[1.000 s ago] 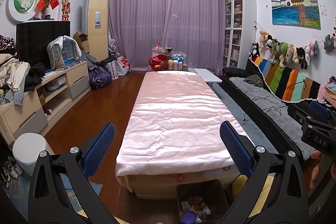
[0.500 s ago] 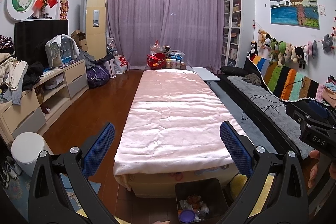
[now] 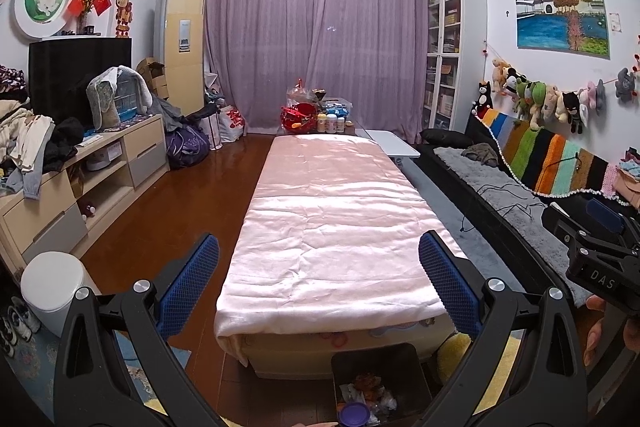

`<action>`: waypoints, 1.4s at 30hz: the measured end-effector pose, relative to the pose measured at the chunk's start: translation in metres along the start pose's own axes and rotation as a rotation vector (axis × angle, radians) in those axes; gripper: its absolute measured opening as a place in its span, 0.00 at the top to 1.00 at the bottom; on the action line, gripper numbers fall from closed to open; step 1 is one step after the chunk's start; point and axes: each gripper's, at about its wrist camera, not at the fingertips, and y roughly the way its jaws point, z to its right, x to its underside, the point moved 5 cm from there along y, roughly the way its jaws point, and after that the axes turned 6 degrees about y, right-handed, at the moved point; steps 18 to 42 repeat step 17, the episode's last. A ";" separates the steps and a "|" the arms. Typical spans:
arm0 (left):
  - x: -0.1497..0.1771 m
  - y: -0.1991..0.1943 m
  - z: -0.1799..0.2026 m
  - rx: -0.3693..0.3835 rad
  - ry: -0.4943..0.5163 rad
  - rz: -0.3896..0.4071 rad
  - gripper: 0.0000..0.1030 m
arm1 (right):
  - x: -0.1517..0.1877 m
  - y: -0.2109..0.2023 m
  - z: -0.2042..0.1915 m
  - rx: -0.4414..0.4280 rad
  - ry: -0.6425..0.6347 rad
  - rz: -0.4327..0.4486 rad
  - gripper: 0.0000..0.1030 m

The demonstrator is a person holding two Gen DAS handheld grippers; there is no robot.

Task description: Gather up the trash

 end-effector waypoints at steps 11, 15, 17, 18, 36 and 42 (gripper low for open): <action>0.003 0.005 0.000 -0.005 -0.002 -0.019 0.08 | 0.002 0.001 0.000 -0.004 -0.006 -0.009 0.03; 0.006 0.007 -0.001 0.025 -0.012 -0.031 0.08 | 0.002 0.002 -0.002 -0.011 -0.010 -0.014 0.03; 0.007 0.008 0.000 0.032 -0.009 -0.034 0.08 | 0.002 0.003 -0.002 -0.013 -0.011 -0.018 0.03; 0.007 0.008 0.000 0.032 -0.009 -0.034 0.08 | 0.002 0.003 -0.002 -0.013 -0.011 -0.018 0.03; 0.007 0.008 0.000 0.032 -0.009 -0.034 0.08 | 0.002 0.003 -0.002 -0.013 -0.011 -0.018 0.03; 0.007 0.008 0.000 0.032 -0.009 -0.034 0.08 | 0.002 0.003 -0.002 -0.013 -0.011 -0.018 0.03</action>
